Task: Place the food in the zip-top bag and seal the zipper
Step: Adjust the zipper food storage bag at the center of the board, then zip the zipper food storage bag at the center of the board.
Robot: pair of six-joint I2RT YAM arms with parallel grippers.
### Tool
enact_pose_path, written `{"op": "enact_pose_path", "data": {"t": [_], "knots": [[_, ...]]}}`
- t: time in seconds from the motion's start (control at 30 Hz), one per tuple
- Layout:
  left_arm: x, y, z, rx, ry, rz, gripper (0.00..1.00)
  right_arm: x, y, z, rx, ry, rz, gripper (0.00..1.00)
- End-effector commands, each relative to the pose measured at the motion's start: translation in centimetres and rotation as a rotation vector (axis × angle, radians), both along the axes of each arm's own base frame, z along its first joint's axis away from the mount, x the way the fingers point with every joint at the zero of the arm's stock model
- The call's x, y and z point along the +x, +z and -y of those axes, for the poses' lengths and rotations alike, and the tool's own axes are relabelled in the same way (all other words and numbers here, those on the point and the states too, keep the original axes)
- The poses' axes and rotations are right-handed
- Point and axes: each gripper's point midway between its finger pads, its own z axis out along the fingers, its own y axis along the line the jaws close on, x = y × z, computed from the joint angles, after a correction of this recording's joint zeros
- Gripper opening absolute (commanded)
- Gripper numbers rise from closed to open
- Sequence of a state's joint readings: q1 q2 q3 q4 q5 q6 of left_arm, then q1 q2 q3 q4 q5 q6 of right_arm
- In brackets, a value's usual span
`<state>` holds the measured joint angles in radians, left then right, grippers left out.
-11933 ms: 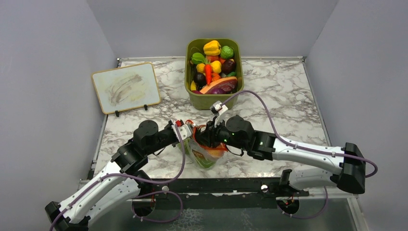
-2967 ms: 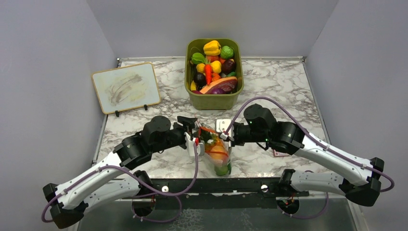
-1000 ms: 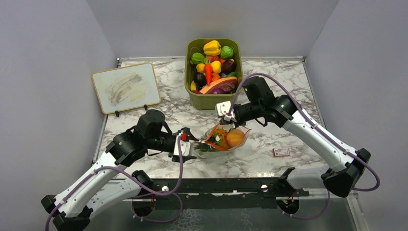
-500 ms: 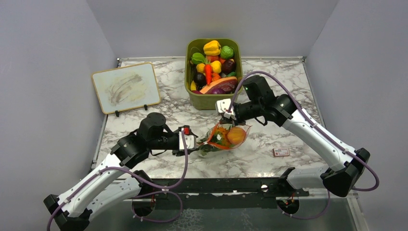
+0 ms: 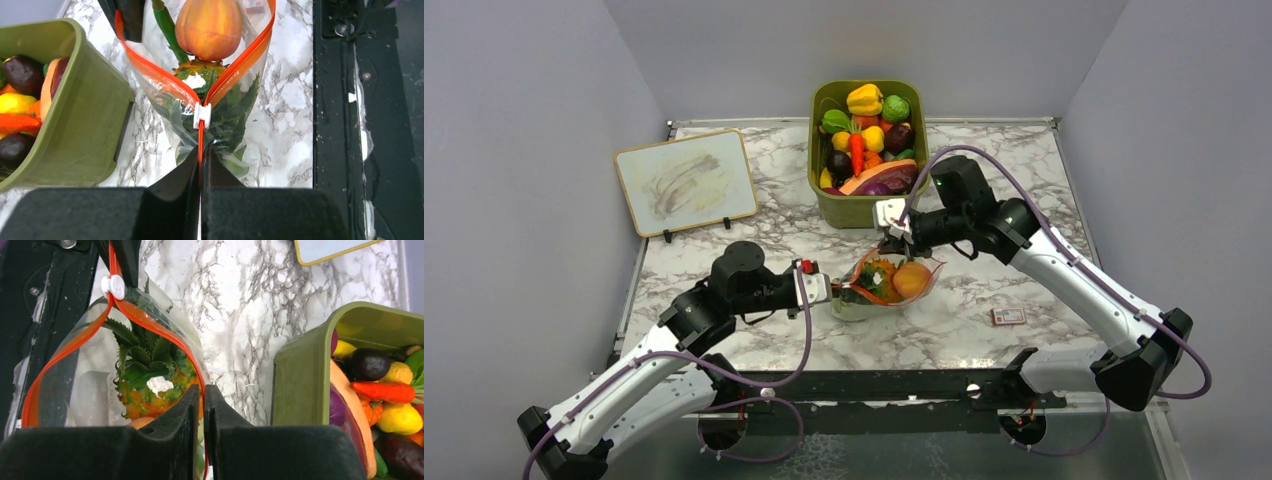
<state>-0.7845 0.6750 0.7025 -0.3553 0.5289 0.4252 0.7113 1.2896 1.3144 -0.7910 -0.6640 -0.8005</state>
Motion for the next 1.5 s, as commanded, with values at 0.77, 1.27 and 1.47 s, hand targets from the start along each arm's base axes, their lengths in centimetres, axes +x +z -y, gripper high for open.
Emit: {"op": "enact_pose_path", "data": {"t": [0.77,1.27,1.47], "knots": [[1.4,3.2,0.9,-0.208,0.091,0.01,0.0,-4.8,3.8,-5.1,0.216,0.101,-0.085,0.48],[1.1,2.3,0.8,-0.184,0.076,0.015,0.0,-5.1,1.7,-7.2,0.152,0.136,-0.077,0.04],[0.1,3.7,-0.9,-0.3,0.112,0.082,0.0,-3.6,0.6,-5.3,0.074,0.05,-0.033,0.01]]}}
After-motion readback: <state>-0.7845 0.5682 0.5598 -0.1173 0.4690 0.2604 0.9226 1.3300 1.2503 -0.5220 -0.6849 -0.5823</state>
